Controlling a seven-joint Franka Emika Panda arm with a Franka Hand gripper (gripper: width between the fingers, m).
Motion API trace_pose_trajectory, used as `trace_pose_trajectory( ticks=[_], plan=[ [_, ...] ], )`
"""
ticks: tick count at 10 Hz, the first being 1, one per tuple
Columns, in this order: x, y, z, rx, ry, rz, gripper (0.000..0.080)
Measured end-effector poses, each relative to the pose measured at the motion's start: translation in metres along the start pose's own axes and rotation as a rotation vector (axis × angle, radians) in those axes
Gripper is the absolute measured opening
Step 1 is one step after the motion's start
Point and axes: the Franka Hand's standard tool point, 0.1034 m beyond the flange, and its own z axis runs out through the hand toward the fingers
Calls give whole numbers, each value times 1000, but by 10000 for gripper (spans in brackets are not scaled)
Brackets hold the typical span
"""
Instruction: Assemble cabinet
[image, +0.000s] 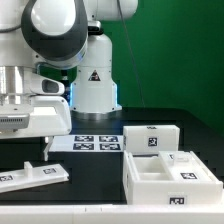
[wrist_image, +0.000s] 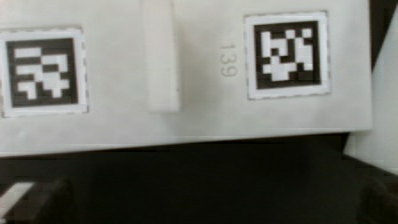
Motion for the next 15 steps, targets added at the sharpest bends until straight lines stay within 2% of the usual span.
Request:
trace_pose_trajectory(
  ticks=[1, 3, 6, 7, 8, 13, 15],
  plan=[
    [0, 0, 0, 1, 0, 0, 794],
    [-2, 3, 1, 25, 14, 1, 794],
    [-7, 18, 4, 18, 18, -13, 794],
    [-8, 22, 5, 27, 27, -23, 794],
    [-8, 26, 6, 22, 28, -29, 794],
    [-17, 17, 11, 40, 22, -28, 794],
    [-19, 12, 6, 71, 24, -22, 794]
  ],
)
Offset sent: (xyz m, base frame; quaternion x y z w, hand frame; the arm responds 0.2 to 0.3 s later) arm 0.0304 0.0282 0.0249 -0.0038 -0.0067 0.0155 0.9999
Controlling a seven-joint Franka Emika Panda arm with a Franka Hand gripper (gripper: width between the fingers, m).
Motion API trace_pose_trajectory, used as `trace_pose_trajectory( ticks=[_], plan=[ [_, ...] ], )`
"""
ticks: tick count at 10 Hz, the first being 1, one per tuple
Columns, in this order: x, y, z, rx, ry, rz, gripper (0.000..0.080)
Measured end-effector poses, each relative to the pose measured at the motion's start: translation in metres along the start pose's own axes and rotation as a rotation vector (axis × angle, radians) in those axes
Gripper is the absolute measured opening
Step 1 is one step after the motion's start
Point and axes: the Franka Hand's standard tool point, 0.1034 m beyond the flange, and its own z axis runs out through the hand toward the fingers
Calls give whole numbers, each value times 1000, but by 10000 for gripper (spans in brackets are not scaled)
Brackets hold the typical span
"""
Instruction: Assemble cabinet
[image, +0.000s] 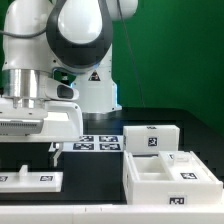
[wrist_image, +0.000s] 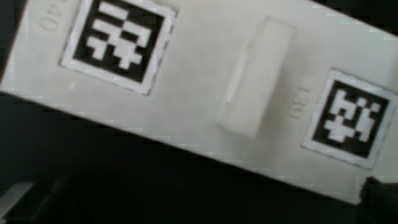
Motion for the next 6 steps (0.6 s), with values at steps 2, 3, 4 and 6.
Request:
trace_pose_trajectory(
  ticks=[2, 3, 4, 6],
  plan=[
    [2, -3, -1, 13, 7, -2, 794],
    [2, -2, -1, 13, 7, -2, 794],
    [2, -2, -1, 13, 7, -2, 794],
    [-12, -4, -15, 50, -17, 19, 794]
  ],
)
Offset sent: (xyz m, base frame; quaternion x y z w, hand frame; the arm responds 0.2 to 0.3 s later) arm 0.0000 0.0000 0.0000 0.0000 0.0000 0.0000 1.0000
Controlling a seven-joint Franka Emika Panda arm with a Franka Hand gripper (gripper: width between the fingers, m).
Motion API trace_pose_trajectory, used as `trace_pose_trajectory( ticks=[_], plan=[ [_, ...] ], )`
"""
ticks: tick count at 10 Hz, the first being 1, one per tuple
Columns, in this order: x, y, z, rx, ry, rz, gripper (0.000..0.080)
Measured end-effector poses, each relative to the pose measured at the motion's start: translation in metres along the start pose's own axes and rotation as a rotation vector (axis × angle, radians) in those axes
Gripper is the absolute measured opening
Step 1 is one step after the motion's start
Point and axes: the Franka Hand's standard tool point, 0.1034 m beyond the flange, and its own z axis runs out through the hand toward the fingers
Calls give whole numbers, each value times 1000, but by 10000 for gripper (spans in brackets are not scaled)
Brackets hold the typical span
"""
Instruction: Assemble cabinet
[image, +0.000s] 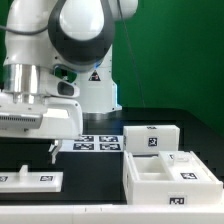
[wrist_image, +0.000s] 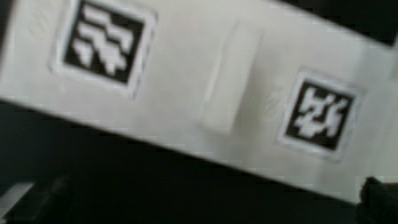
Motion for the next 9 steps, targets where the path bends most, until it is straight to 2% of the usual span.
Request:
trace_pose_trajectory(
  ticks=[1, 5, 7, 9],
  plan=[
    [-11, 0, -6, 25, -10, 1, 794],
    [-29, 2, 5, 39, -21, -16, 794],
    [-22, 6, 16, 38, -1, -21, 794],
    [-24, 6, 15, 62, 6, -25, 794]
  ],
)
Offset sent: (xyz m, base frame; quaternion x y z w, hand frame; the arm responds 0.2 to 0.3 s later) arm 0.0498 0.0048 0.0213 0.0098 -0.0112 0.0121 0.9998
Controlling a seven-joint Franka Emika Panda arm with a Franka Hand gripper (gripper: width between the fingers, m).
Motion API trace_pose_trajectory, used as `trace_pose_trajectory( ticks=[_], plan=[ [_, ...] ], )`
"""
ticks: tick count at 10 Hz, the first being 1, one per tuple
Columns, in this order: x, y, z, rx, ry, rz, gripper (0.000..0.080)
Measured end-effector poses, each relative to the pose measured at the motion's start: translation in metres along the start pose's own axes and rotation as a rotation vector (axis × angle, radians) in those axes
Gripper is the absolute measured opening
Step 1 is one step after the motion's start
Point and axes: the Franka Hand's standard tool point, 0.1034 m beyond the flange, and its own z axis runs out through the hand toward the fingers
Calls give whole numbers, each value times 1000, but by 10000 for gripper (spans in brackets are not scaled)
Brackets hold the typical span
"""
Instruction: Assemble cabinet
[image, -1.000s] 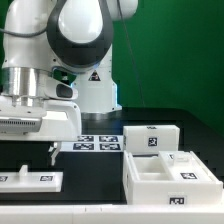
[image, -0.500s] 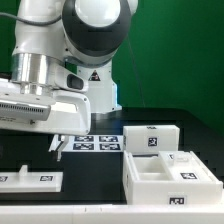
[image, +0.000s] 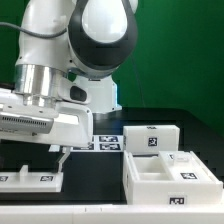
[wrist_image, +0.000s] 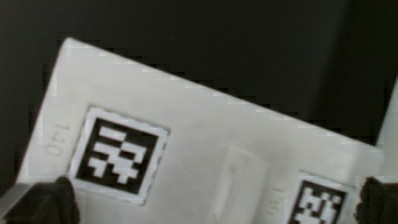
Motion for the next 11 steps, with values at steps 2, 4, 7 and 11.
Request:
trace_pose_trajectory(
  ticks=[2, 4, 7, 11],
  plan=[
    [1, -1, 0, 2, 2, -5, 705],
    [3, -1, 1, 1, 5, -6, 505],
    [5, -1, 2, 1, 9, -6, 120],
    [5, -2, -3, 11, 9, -15, 68]
  ],
)
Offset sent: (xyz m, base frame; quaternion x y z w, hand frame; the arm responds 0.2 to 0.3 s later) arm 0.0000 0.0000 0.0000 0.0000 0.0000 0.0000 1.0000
